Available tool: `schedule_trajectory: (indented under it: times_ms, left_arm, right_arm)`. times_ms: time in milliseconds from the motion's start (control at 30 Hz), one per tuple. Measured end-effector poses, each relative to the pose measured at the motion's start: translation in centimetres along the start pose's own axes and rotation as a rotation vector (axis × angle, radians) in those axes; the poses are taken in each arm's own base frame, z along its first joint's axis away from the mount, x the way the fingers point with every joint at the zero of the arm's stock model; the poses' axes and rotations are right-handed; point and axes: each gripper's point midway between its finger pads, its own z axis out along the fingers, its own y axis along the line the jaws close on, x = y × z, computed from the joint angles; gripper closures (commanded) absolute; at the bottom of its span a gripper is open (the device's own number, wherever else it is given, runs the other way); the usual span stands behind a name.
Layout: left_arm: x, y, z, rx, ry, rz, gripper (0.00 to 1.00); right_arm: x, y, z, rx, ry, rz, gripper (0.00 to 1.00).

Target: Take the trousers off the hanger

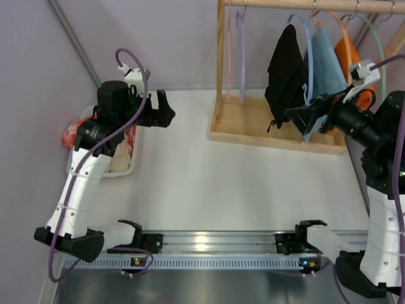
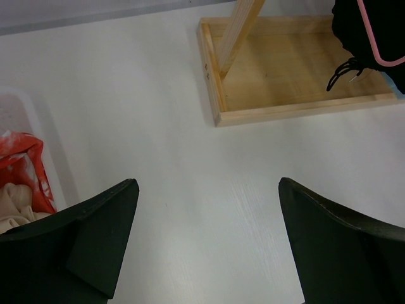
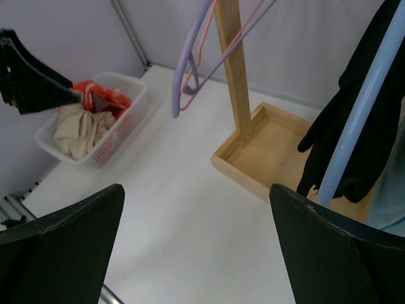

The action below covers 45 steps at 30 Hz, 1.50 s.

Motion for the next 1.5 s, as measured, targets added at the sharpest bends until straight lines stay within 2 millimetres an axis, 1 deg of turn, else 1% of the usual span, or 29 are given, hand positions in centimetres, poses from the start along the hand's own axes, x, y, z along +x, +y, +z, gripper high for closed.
schedule_trajectory:
  times_ms: [200, 300, 400, 567, 633, 767, 900, 1000, 1167, 1300, 1433, 1500]
  left_arm:
    - [-0.8, -0.4, 0.0, 0.014, -0.033, -0.013, 0.01]
    - [-1.5, -0.6, -0.3, 0.026, -0.062, -0.01, 0.01]
    - [-2.4, -0.9, -1.0, 0.036, -0.103, -0.009, 0.01]
    - [-3.8, -1.6, -2.7, 0.06, -0.175, -0.01, 0.01]
    - [-4.1, -1.8, -3.1, 0.064, -0.191, -0.012, 0.01]
    - [-4.6, -2.3, -3.7, 0.086, -0.213, -0.026, 0.01]
    - [-5.0, -3.0, -4.1, 0.122, -0.231, -0.028, 0.01]
    - [-5.2, -3.3, -4.3, 0.137, -0.238, -0.035, 0.01]
    - [-5.7, -3.7, -4.4, 0.155, -0.254, -0.053, 0.01]
    - [-6.0, -4.2, -4.5, 0.184, -0.262, -0.066, 0.01]
    - [-5.9, -4.4, -4.6, 0.196, -0.258, -0.079, 0.01]
    - [-5.9, -4.5, -4.6, 0.198, -0.258, -0.083, 0.01]
  right_arm:
    - [-6.4, -0.4, 1.8, 0.007, -0.107, 0.029, 0.01]
    - [-7.9, -1.0, 3.2, 0.007, -0.122, 0.055, 0.01]
    - [-8.5, -2.4, 5.0, 0.027, -0.119, 0.087, 0.01]
    - [-8.3, -6.0, 7.7, 0.111, -0.109, 0.13, 0.01]
    - [-8.4, -7.7, 8.1, 0.16, -0.117, 0.14, 0.01]
    - [-8.9, -9.5, 8.5, 0.208, -0.144, 0.14, 0.01]
    - [-8.8, -10.3, 8.9, 0.206, -0.152, 0.163, 0.02]
    - [-8.1, -10.5, 10.0, 0.17, -0.141, 0.203, 0.05]
    - [-6.2, -11.2, 12.6, 0.105, -0.085, 0.311, 0.1]
    - [-5.0, -11.4, 14.2, 0.057, -0.054, 0.402, 0.14]
    - [-4.6, -11.3, 15.2, -0.01, -0.049, 0.497, 0.23]
    - [-4.5, -11.1, 15.4, -0.037, -0.045, 0.535, 0.27]
